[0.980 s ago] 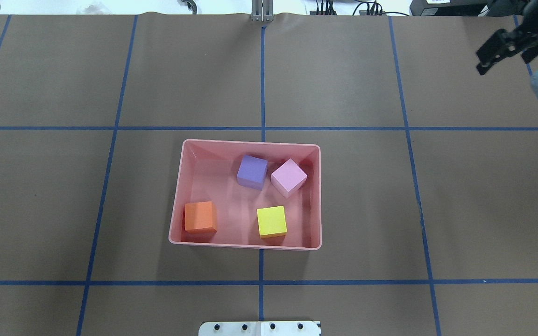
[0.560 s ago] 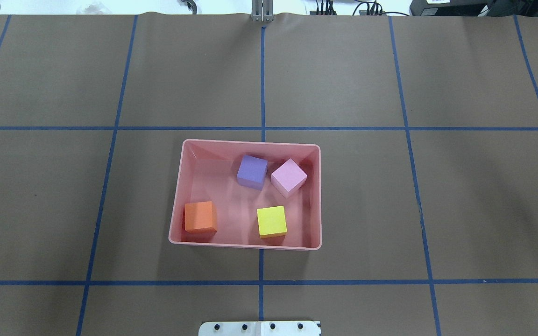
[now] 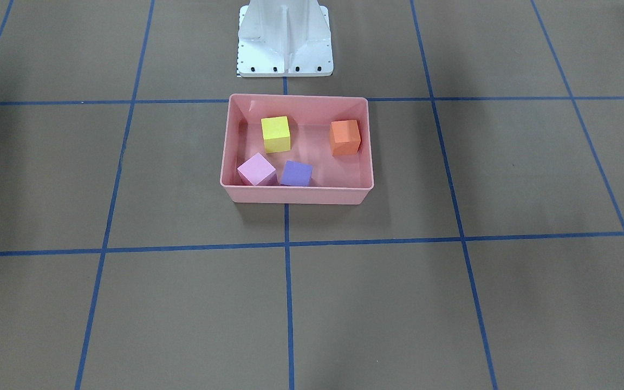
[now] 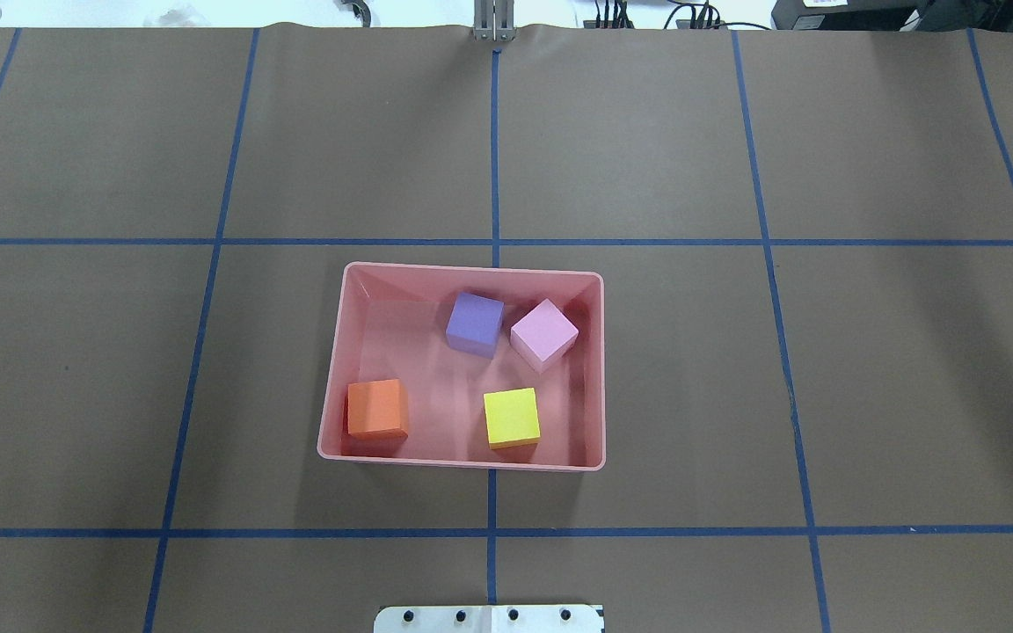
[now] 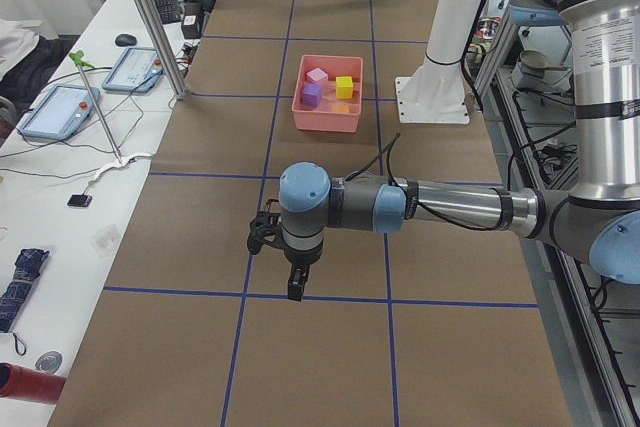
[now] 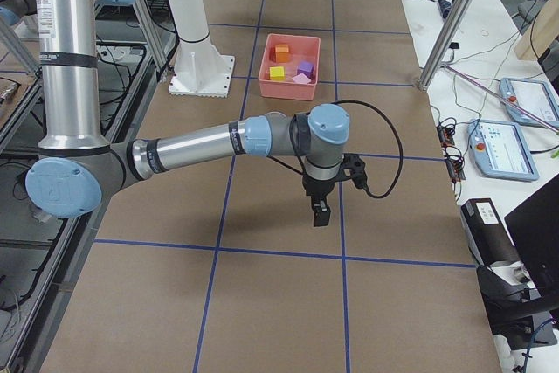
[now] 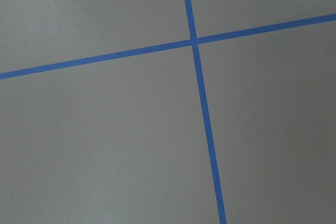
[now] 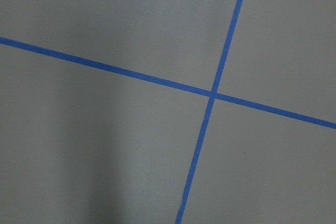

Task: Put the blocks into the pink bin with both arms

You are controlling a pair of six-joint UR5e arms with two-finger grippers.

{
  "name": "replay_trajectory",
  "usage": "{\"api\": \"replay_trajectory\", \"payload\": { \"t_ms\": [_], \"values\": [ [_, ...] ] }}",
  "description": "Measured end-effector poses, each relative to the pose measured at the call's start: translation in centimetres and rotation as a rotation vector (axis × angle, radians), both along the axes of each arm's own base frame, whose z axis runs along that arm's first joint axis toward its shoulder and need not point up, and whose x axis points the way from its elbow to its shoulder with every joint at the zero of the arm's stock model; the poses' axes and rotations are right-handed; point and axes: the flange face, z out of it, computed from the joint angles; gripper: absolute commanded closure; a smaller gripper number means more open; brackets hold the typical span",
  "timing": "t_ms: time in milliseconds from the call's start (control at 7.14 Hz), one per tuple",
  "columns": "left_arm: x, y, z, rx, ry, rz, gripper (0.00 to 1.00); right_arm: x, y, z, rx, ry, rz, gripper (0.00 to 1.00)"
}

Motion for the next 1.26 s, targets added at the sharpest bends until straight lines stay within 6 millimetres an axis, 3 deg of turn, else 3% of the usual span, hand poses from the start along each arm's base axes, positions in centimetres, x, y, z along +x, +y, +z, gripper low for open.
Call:
{"api": "replay_trajectory", "payload": {
  "t_ms": [140,420,980,1260],
  "values": [
    [0.0,0.0,0.0,0.0,0.0,0.0,0.0,0.4,1.9,2.0,-0.006,-0.006,0.016,0.0],
    [0.0,0.0,0.0,0.001,0.001,0.0,0.0,0.6,3.3,3.4,-0.02,-0.008,0.067,0.0],
    [0.0,0.0,-0.1,0.001,0.001,0.0,0.0,0.6,3.2,6.5,0.003,-0.008,0.082,0.0],
    [0.0,0.0,-0.1,0.001,0.001,0.0,0.0,0.6,3.1,6.9,0.018,-0.012,0.085,0.0]
  ]
}}
